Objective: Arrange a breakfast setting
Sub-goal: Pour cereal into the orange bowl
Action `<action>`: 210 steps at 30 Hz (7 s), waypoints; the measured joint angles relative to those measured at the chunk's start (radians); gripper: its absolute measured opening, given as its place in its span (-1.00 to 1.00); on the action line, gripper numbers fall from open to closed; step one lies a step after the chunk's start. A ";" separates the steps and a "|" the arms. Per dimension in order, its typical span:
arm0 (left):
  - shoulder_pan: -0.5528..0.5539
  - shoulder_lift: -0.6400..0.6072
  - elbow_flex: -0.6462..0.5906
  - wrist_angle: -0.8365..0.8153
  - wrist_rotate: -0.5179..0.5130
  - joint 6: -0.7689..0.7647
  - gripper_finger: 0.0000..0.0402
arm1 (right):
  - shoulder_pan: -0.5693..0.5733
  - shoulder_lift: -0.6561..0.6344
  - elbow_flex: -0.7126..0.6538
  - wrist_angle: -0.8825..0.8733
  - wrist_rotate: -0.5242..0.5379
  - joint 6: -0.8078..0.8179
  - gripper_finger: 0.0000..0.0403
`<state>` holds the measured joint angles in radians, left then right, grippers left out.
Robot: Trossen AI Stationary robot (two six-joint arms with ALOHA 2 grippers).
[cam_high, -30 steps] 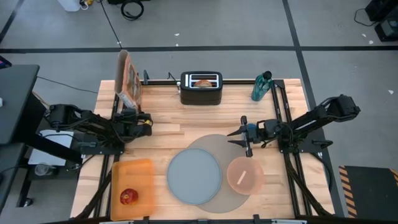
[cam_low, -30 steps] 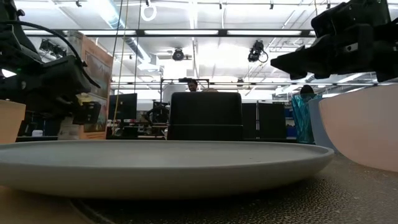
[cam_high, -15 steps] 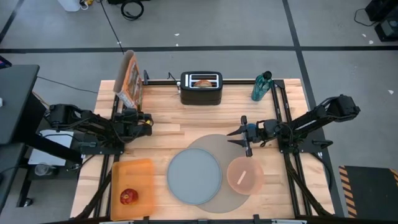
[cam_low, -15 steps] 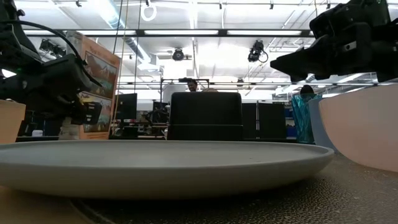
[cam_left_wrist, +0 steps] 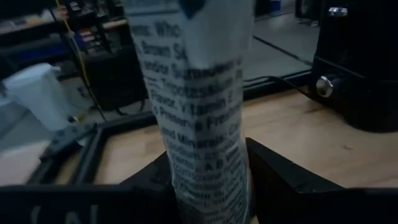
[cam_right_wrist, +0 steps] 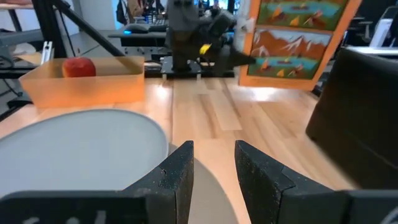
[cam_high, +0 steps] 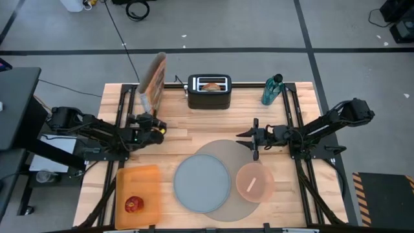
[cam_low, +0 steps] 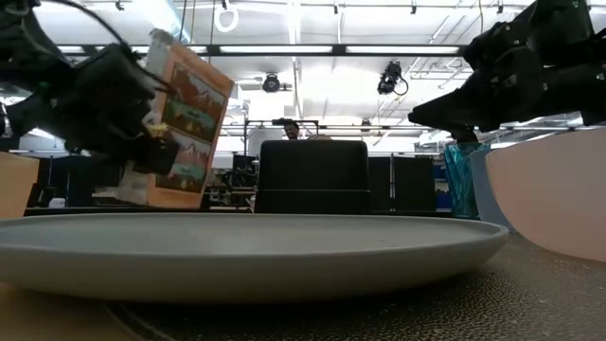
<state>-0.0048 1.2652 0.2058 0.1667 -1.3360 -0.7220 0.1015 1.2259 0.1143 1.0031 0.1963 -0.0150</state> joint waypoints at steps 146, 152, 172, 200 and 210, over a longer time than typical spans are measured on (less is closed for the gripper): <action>-0.237 0.747 2.025 -1.737 1.267 0.638 -0.29 | 0.772 -0.256 0.572 -1.208 0.629 0.277 -0.35; -0.238 0.747 2.025 -1.738 1.263 0.642 -0.29 | 0.782 -0.257 0.636 -1.344 0.663 0.285 -0.07; -0.241 0.746 2.024 -1.738 1.233 0.604 -0.29 | 0.799 -0.253 0.753 -1.625 0.779 0.481 0.39; -0.241 0.746 2.024 -1.738 1.179 0.633 -0.29 | 0.634 -0.167 0.646 -1.168 0.667 0.261 0.10; -0.241 0.746 2.024 -1.739 1.172 0.656 -0.29 | 0.575 -0.151 0.620 -1.138 0.546 0.273 -0.79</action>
<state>-0.2459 2.0109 2.2299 -1.5725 -0.1639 -0.0656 0.6762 1.0751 0.7345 -0.1348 0.7422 0.2585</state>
